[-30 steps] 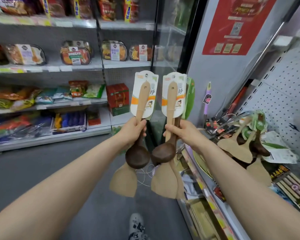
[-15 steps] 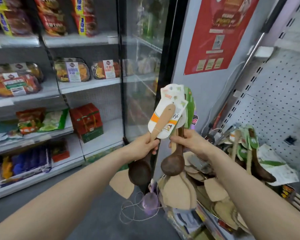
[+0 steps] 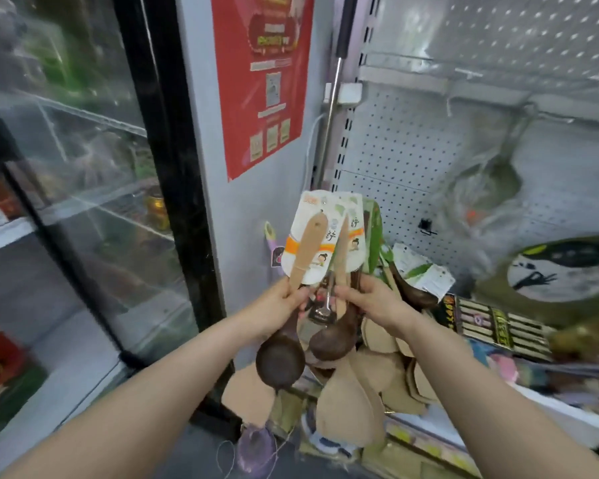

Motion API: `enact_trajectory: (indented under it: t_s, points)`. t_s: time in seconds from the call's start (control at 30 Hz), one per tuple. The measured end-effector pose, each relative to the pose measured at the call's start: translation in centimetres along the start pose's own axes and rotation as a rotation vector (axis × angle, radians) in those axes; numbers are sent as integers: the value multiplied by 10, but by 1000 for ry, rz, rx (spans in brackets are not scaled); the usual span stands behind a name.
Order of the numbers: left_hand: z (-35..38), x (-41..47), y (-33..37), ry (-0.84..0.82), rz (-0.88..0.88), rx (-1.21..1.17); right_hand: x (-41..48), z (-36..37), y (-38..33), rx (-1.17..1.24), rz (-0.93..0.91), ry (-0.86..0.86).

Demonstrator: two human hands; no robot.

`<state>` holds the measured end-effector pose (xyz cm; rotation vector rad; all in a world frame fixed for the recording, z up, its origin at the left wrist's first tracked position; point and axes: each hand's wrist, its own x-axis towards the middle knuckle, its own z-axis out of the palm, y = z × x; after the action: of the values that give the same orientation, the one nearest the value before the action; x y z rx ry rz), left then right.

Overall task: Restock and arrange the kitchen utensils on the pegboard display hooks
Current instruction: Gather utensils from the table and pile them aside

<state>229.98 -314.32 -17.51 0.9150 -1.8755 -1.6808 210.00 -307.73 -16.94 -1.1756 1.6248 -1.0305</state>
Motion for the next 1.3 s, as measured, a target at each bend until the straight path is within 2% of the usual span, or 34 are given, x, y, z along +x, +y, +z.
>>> enact_trajectory:
  t_s: [0.17, 0.27, 0.4, 0.53, 0.83, 1.1, 1.23, 1.3]
  points:
    - [21, 54, -7, -9, -74, -92, -8, -39, 18, 3, 75, 204]
    - [41, 80, -2, -14, -129, -199, -7, -67, 28, -13, 124, 256]
    - [65, 119, 1, -16, -205, -330, 4, -105, 40, -30, 170, 244]
    - [90, 166, 2, 26, -304, -353, 26, -146, 50, -13, 215, 215]
    - [124, 250, 0, 68, -440, -223, 83, -205, 67, -119, 339, 83]
    - [126, 292, -14, 54, -552, -251, 129, -207, 79, 123, 457, 147]
    - [132, 315, -13, 23, -525, -261, 146, -205, 86, 243, 481, 189]
    - [139, 321, -14, 4, -489, -251, 152, -204, 89, 206, 467, 183]
